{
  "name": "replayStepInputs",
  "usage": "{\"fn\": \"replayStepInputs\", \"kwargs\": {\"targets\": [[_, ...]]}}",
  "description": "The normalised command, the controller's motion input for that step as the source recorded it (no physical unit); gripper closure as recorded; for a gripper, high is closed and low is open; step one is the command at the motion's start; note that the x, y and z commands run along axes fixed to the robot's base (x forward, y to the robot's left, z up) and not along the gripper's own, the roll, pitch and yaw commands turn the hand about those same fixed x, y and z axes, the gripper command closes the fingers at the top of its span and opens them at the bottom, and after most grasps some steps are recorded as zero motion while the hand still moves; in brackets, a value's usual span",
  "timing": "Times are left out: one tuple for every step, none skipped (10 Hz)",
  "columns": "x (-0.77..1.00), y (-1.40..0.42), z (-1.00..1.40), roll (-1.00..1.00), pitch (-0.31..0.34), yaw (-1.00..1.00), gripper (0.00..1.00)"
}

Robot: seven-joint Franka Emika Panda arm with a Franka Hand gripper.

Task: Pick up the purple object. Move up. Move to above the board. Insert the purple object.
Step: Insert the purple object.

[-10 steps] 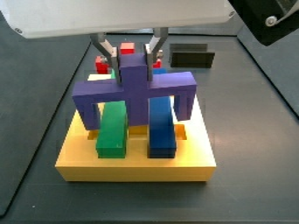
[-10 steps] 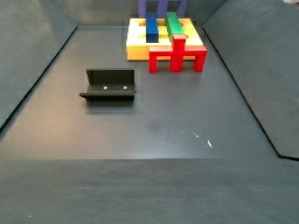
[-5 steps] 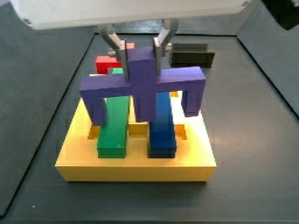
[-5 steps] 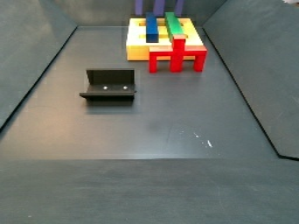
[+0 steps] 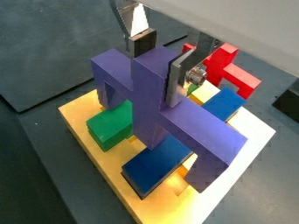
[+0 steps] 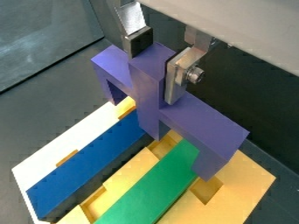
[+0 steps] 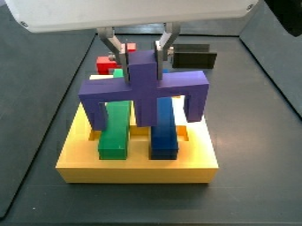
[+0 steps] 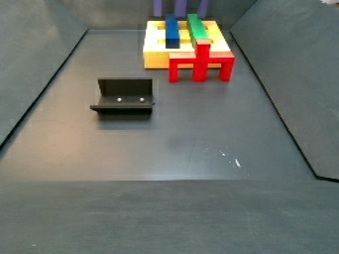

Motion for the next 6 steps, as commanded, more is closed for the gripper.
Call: {"fn": "replayStepInputs", "kwargs": {"targets": [[-0.23,0.00,0.00,0.11,0.027,0.00,1.00],[-0.15,0.00,0.00,0.05,0.000,0.00,1.00],[0.00,0.00,0.00,0.04,0.000,0.00,1.00],[0.04,0.00,0.00,0.07,0.029,0.01,1.00],[0.06,-0.01,0.00,0.09,0.039,0.00,1.00],[0.05,-0.07,-0.07,0.12,0.011,0.00,1.00]]}}
